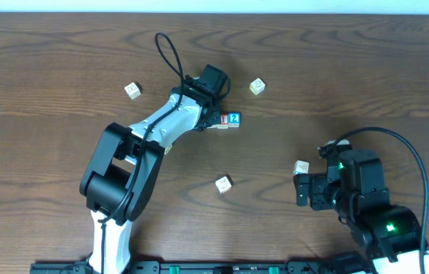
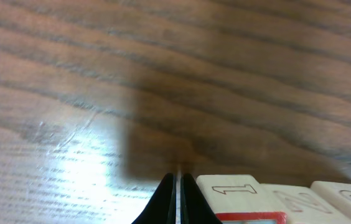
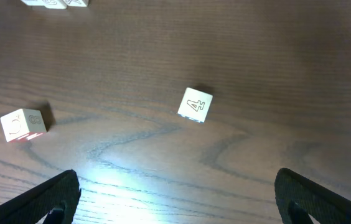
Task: Spell out Ai2
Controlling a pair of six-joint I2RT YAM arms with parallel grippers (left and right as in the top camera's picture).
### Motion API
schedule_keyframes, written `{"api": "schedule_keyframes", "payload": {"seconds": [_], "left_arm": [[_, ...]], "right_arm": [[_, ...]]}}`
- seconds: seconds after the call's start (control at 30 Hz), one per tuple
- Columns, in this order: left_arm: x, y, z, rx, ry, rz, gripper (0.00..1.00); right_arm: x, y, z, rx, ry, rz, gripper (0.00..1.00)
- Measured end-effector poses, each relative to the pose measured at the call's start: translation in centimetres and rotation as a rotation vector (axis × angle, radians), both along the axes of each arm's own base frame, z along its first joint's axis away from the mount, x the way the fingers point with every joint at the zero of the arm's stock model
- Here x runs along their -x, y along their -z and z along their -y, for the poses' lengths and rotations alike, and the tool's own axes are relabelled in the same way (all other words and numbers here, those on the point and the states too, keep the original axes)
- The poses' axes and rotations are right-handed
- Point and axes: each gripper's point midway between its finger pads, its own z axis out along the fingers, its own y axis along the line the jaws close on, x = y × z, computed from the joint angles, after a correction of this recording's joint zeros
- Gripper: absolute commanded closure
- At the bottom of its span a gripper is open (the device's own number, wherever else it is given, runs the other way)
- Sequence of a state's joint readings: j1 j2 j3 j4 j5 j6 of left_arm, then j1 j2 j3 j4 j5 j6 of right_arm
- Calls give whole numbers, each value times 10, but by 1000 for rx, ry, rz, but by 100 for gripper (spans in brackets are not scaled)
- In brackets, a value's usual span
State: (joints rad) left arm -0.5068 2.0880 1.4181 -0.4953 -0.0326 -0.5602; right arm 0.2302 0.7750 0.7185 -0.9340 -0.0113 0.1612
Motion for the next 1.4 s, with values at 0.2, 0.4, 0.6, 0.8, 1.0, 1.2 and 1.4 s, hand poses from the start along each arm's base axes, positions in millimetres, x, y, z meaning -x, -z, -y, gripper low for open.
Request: {"api": "schedule_keyframes", "payload": {"seconds": [0.2,0.4,0.6,0.8,1.0,1.2,1.4], "left_arm": [[-4,-2,2,-3,35,20,94],[-1,0,-1,-18,40,9,94],[9,3,-28,-139,4,-28,94],[0,-45,-51,-136,-25,43,5],[11,-198,-58,7,-12,341,5],[62,-323,-81,142,-24,623,4],[118,-367,-108,154,3,724,5]], "right_arm": [[0,0,0,0,0,0,1],[0,0,0,0,0,0,1],[0,0,0,0,0,0,1],[0,0,0,0,0,0,1],[0,0,0,0,0,0,1],[0,0,0,0,0,0,1],[0,0,0,0,0,0,1]]}}
